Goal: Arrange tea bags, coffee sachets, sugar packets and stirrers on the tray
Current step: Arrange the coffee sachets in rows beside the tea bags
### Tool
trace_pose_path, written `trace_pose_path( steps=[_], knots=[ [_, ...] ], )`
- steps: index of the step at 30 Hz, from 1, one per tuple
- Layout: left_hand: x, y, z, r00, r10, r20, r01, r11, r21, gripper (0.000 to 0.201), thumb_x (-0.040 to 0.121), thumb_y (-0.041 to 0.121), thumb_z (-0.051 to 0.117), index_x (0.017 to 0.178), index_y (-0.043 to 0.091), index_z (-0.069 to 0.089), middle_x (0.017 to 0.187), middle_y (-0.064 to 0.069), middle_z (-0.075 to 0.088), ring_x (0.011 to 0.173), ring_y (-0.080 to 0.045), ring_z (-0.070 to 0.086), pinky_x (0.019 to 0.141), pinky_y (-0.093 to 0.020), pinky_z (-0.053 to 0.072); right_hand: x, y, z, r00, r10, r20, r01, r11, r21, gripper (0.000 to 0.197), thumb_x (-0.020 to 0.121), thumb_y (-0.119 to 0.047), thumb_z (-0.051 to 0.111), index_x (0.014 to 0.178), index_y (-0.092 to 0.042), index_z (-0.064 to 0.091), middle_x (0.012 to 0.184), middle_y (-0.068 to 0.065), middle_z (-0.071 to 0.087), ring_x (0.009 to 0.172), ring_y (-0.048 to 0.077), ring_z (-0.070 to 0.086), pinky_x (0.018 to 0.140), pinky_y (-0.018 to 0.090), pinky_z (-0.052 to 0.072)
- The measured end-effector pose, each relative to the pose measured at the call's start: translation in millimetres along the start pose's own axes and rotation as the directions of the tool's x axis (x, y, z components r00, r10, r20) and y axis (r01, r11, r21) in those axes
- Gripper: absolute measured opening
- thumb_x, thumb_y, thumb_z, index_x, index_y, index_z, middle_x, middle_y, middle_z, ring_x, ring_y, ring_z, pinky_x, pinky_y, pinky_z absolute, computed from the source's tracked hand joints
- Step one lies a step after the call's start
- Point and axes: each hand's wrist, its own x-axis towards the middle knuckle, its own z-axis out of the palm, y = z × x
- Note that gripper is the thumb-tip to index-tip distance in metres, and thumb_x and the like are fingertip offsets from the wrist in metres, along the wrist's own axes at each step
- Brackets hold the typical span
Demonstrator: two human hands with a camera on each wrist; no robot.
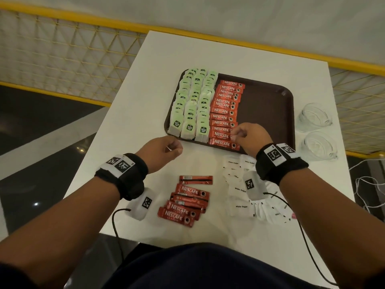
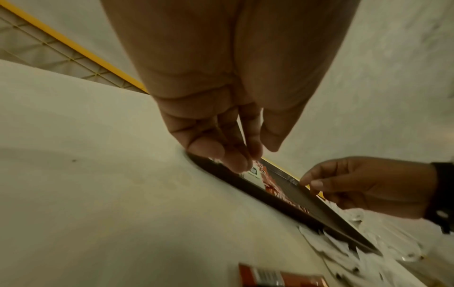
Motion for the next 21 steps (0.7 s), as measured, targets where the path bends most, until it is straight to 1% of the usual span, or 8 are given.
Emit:
trace_pose_path(
  steps=[2, 4, 7, 10, 12, 14, 17, 21],
  knots=[
    [-13, -4, 4, 0.998, 0.014, 0.057, -0.018, 0.998, 0.059, 0.015, 0.093, 0.035, 0.062, 0.104, 0.024, 0.065, 0.102, 0.011, 0.063, 0.093, -0.012, 0.061, 0.082, -0.028, 0.049, -23, -10, 13, 0.995, -0.093, 0.048, 0.094, 0.996, -0.014, 0.008, 0.093, -0.027, 0.061, 0.098, -0.023, 0.065, 0.097, -0.003, 0.065, 0.087, 0.013, 0.061, 0.071, 0.025, 0.047],
    [-23, -6, 12, 0.986, 0.026, 0.167, -0.043, 0.994, 0.1, 0.03, 0.087, 0.038, 0.07, 0.114, 0.026, 0.063, 0.115, 0.009, 0.061, 0.099, -0.009, 0.059, 0.089, -0.029, 0.05, -44, -19, 30, 0.967, -0.171, 0.189, 0.188, 0.979, -0.078, 0.017, 0.092, -0.034, 0.062, 0.103, -0.023, 0.066, 0.098, -0.005, 0.063, 0.085, 0.011, 0.059, 0.068, 0.023, 0.046],
    [-34, -6, 25, 0.952, 0.042, 0.303, -0.117, 0.966, 0.233, 0.06, 0.079, 0.037, 0.079, 0.132, 0.027, 0.052, 0.13, 0.008, 0.052, 0.113, -0.01, 0.051, 0.095, -0.026, 0.043, -63, -28, 57, 0.901, -0.245, 0.358, 0.341, 0.91, -0.237, 0.038, 0.088, -0.044, 0.065, 0.121, -0.025, 0.061, 0.11, -0.003, 0.058, 0.093, 0.013, 0.055, 0.08, 0.028, 0.045],
    [-42, -9, 41, 0.932, 0.095, 0.351, -0.242, 0.881, 0.406, 0.085, 0.071, 0.042, 0.083, 0.142, 0.025, 0.039, 0.139, 0.004, 0.045, 0.124, -0.017, 0.043, 0.106, -0.037, 0.038, -70, -28, 78, 0.884, -0.26, 0.388, 0.404, 0.842, -0.357, 0.046, 0.089, -0.039, 0.063, 0.131, -0.023, 0.053, 0.119, 0.004, 0.053, 0.109, 0.022, 0.053, 0.09, 0.033, 0.042],
    [-47, -13, 51, 0.928, 0.099, 0.358, -0.274, 0.833, 0.48, 0.101, 0.066, 0.048, 0.084, 0.147, 0.024, 0.029, 0.149, 0.002, 0.036, 0.133, -0.02, 0.036, 0.11, -0.042, 0.035, -72, -25, 87, 0.89, -0.263, 0.372, 0.41, 0.818, -0.403, 0.046, 0.088, -0.039, 0.063, 0.129, -0.02, 0.053, 0.119, 0.006, 0.052, 0.11, 0.024, 0.051, 0.091, 0.035, 0.043],
    [-51, -17, 59, 0.926, 0.102, 0.363, -0.298, 0.788, 0.539, 0.113, 0.064, 0.052, 0.084, 0.152, 0.023, 0.019, 0.156, 0.0, 0.025, 0.141, -0.021, 0.027, 0.114, -0.044, 0.031, -73, -23, 93, 0.894, -0.264, 0.362, 0.411, 0.804, -0.43, 0.046, 0.085, -0.043, 0.066, 0.123, -0.02, 0.054, 0.114, 0.005, 0.05, 0.105, 0.024, 0.051, 0.086, 0.035, 0.044],
    [-55, -16, 68, 0.928, 0.12, 0.352, -0.321, 0.736, 0.596, 0.116, 0.064, 0.056, 0.081, 0.153, 0.021, 0.015, 0.158, -0.001, 0.021, 0.143, -0.022, 0.024, 0.114, -0.046, 0.031, -75, -23, 97, 0.892, -0.271, 0.362, 0.421, 0.789, -0.447, 0.044, 0.083, -0.043, 0.069, 0.119, -0.021, 0.056, 0.11, 0.004, 0.051, 0.101, 0.023, 0.051, 0.083, 0.035, 0.044],
    [-53, -13, 72, 0.941, 0.13, 0.312, -0.299, 0.749, 0.591, 0.095, 0.074, 0.051, 0.076, 0.15, 0.021, 0.026, 0.151, -0.002, 0.031, 0.136, -0.023, 0.032, 0.108, -0.043, 0.038, -75, -22, 100, 0.891, -0.277, 0.36, 0.422, 0.797, -0.432, 0.036, 0.089, -0.033, 0.064, 0.122, -0.021, 0.058, 0.114, 0.005, 0.056, 0.106, 0.025, 0.054, 0.089, 0.035, 0.046]
  ],
)
